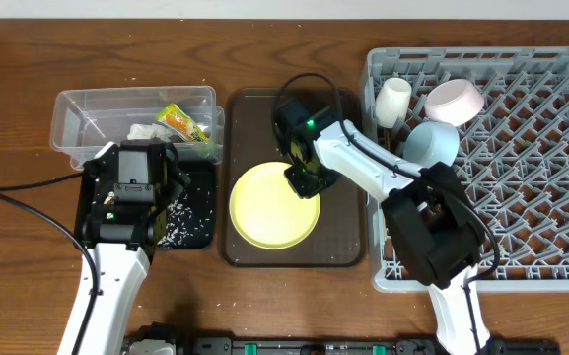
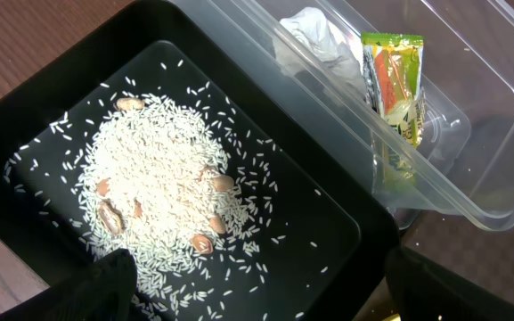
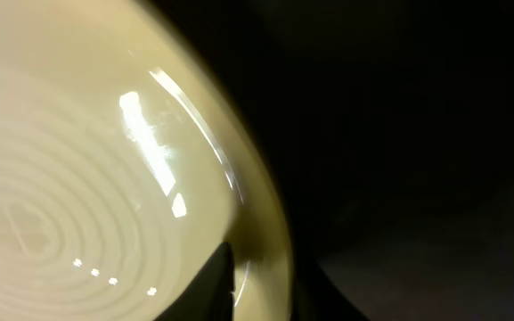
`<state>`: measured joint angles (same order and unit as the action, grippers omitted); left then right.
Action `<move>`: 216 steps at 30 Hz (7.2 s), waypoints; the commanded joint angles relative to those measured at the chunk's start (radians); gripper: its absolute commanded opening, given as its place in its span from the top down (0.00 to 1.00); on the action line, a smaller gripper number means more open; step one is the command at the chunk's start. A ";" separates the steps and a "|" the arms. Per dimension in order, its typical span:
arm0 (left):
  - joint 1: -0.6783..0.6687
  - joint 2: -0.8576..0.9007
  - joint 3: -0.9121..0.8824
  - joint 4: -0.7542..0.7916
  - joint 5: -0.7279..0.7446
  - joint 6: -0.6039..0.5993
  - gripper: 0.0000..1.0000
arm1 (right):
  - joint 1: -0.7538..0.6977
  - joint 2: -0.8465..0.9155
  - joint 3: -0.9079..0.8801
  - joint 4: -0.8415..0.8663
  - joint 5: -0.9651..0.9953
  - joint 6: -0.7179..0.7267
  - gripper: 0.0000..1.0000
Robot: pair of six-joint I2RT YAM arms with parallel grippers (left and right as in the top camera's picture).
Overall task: Sort waste into correct bins and load items into the dishwasher rack
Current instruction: 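Drag the yellow plate toward the tray edge and grip its rim, then lift the yellow plate and carry it right into the rack, then lower the yellow plate upright into the rack slots, then release the yellow plate and withdraw the right gripper down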
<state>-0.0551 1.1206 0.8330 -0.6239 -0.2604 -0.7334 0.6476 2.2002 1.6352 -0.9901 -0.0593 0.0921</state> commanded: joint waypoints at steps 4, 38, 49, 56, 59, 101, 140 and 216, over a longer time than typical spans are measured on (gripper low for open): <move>0.004 0.004 0.026 0.000 0.005 -0.005 0.08 | 0.009 0.016 -0.028 0.003 0.003 0.008 0.89; 0.004 0.004 0.026 0.000 0.005 -0.005 0.08 | 0.012 -0.720 0.072 -0.445 0.977 0.363 0.99; 0.004 0.004 0.026 -0.001 0.006 -0.005 0.08 | -0.147 -0.734 0.068 -0.708 1.154 0.505 0.99; 0.004 0.004 0.026 -0.001 0.006 -0.005 0.08 | -0.352 -0.734 0.067 -0.692 1.154 0.505 0.99; 0.004 0.004 0.026 -0.001 0.006 -0.005 0.08 | -0.417 -0.734 0.066 -0.676 1.154 0.505 0.99; 0.004 0.004 0.026 -0.001 0.005 -0.005 0.08 | -0.521 -0.349 0.066 -0.535 0.964 0.385 0.99; 0.004 0.004 0.026 -0.001 0.005 -0.005 0.08 | -0.507 -0.357 0.072 -0.243 0.623 0.048 0.26; 0.004 0.004 0.026 -0.001 0.005 -0.005 0.08 | -0.503 -0.360 0.068 0.029 0.014 -0.030 0.01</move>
<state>-0.0551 1.1206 0.8330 -0.6243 -0.2569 -0.7334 0.1406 1.8503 1.7046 -0.9600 -0.0376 0.0708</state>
